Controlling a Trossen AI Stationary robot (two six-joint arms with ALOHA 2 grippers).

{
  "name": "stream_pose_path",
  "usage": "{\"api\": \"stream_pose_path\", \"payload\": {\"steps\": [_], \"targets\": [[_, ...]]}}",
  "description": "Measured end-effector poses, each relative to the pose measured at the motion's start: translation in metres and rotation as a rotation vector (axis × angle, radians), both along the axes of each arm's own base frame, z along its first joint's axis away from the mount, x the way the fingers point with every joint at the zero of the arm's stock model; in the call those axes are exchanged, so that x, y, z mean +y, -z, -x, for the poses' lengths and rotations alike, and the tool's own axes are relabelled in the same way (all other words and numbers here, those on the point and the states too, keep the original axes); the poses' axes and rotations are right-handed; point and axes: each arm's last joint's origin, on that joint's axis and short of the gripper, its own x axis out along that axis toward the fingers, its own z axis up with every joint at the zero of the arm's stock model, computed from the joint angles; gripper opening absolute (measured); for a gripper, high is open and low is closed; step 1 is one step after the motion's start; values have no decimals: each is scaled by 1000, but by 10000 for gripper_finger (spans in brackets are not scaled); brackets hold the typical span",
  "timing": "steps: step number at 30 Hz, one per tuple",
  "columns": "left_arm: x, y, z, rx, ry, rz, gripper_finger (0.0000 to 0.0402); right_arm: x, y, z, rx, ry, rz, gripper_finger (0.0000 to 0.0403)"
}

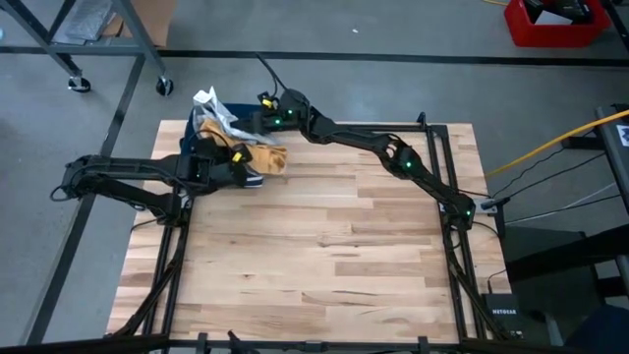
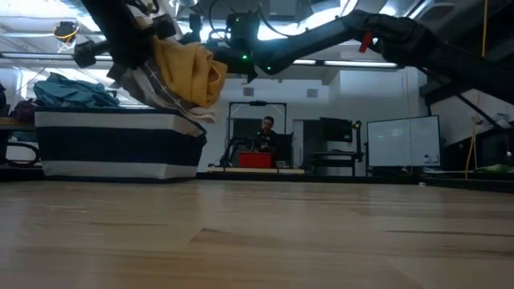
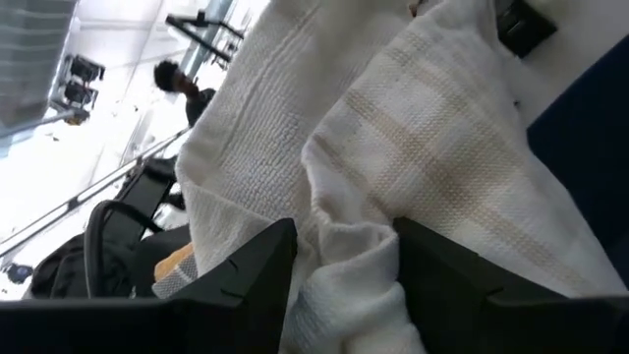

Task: Fold towel
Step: Put the stacked folded towels into the laundry organizer

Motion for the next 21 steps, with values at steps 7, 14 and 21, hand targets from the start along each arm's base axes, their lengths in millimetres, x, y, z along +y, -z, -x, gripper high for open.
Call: {"api": "stream_pose_path", "payload": {"steps": [7, 14, 21], "targets": [[10, 0, 2, -5, -55, -4, 3, -4, 2, -1, -11, 101, -12, 177], [19, 0, 5, 6, -104, -8, 6, -7, 2, -1, -17, 211, -20, 177], [26, 2, 10, 31, -137, 17, 7, -10, 5, -1, 12, 300, -27, 177]]}}
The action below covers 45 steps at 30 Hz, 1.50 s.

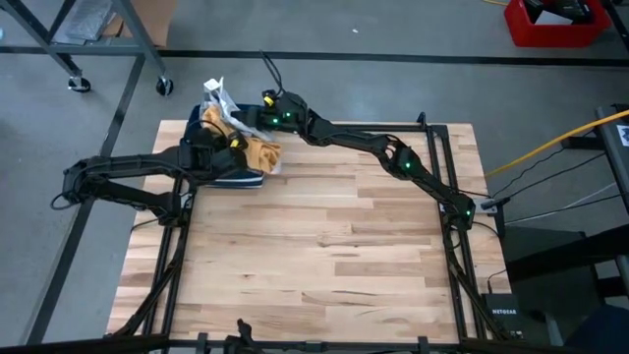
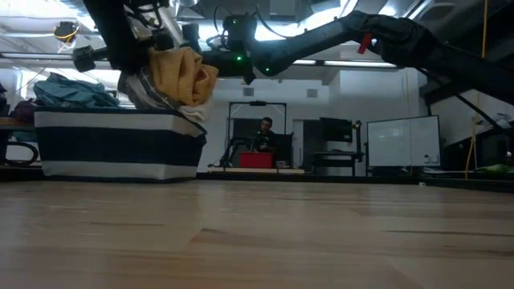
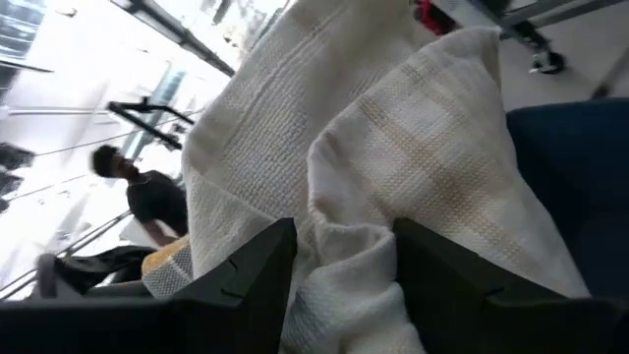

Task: Fold towel
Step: Put the stacked folded towels into the laundry organizer

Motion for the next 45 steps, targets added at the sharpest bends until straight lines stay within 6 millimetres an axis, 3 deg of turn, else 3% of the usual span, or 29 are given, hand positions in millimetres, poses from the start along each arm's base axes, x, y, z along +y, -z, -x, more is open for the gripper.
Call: {"api": "stream_pose_path", "payload": {"steps": [11, 15, 20, 26, 35, 45], "targets": [[2, 16, 5, 68, 26, 118, 7, -2, 25, -4, 117, 24, 14, 177], [0, 24, -1, 116, 101, 224, 4, 4, 47, -11, 159, -39, -23, 177], [-3, 35, -13, 155, 157, 293, 7, 9, 58, -14, 198, -105, -45, 177], [-8, 43, -22, 198, 187, 319, 4, 10, 62, -13, 245, -156, 32, 177], [-4, 55, -24, 297, 147, 345, 10, 1, 74, -6, 364, -159, -21, 177], [-4, 40, -34, 217, 139, 167, 7, -3, 55, -8, 175, -202, -28, 176]]}}
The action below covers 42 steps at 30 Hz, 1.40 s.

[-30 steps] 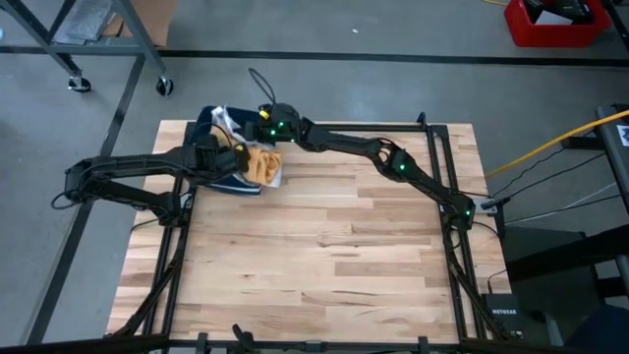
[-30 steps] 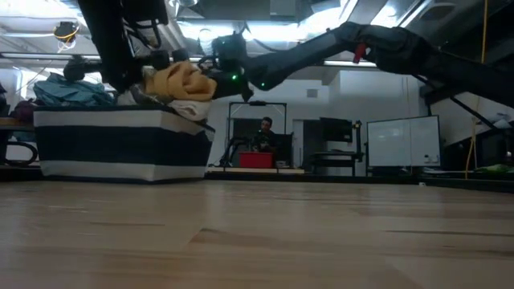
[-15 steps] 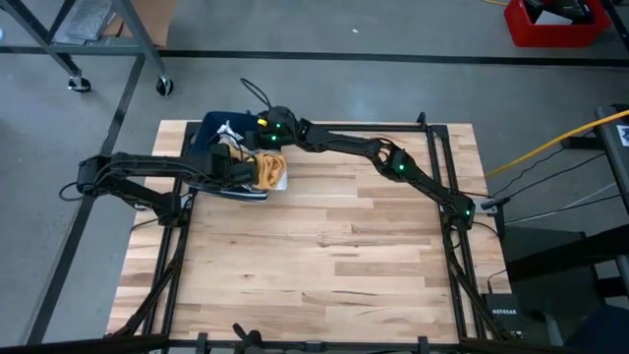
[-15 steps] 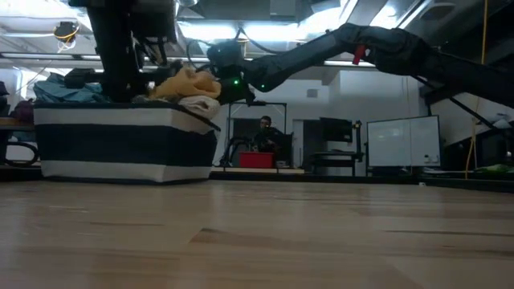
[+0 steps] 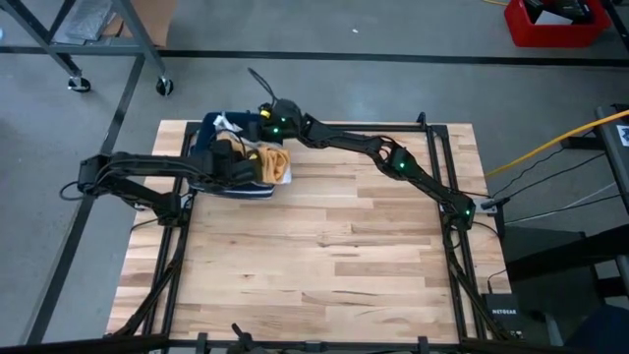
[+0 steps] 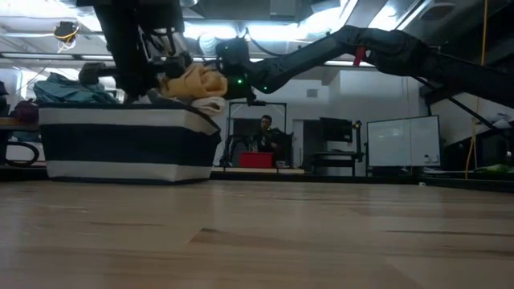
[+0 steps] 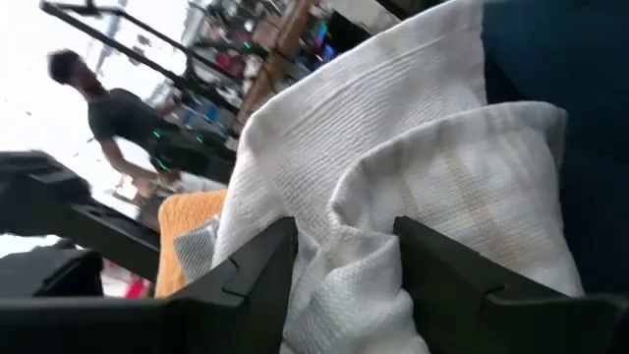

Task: Fold towel
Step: Put the stacked folded towels into the laundry organizer

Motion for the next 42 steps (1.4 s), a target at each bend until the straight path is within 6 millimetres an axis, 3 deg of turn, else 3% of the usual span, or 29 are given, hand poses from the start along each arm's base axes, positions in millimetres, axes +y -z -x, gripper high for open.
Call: {"api": "stream_pose_path", "payload": {"steps": [13, 32, 38, 42], "targets": [[9, -29, 10, 45, 50, -73, 4, -3, -18, 0, -176, 64, 3, 115], [26, -34, 20, 142, 20, -76, 4, -3, -23, -1, -214, 294, 95, 110], [27, -31, 21, 151, 48, -18, 4, -2, -10, -4, -177, 276, 90, 110], [26, -25, 21, 184, 82, 61, 6, 11, 4, -9, -86, 258, 109, 110]]}}
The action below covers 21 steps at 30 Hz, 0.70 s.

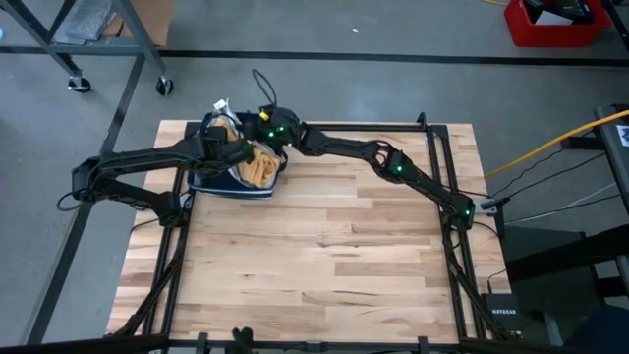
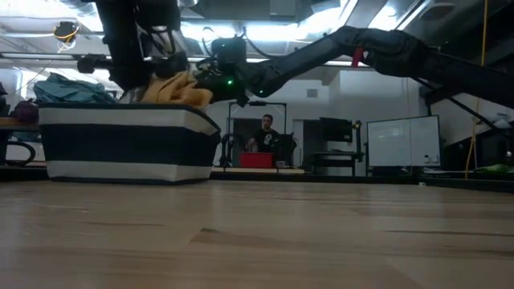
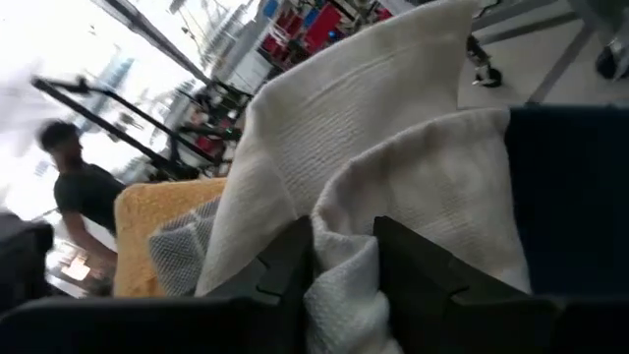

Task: Fold towel
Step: Put the stacked folded towels into the laundry organizer

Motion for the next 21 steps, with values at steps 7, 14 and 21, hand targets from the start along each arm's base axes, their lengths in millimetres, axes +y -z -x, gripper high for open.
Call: {"api": "stream_pose_path", "payload": {"steps": [7, 14, 21], "targets": [[-8, 14, -4, 82, 14, 120, 5, 9, 11, -2, 116, -28, 87, 110], [-4, 38, -21, 178, 4, 162, 13, 9, 22, -1, 234, -6, 117, 110], [-2, 54, -30, 239, -2, 192, 31, -3, 29, 5, 308, -33, 126, 111]]}}
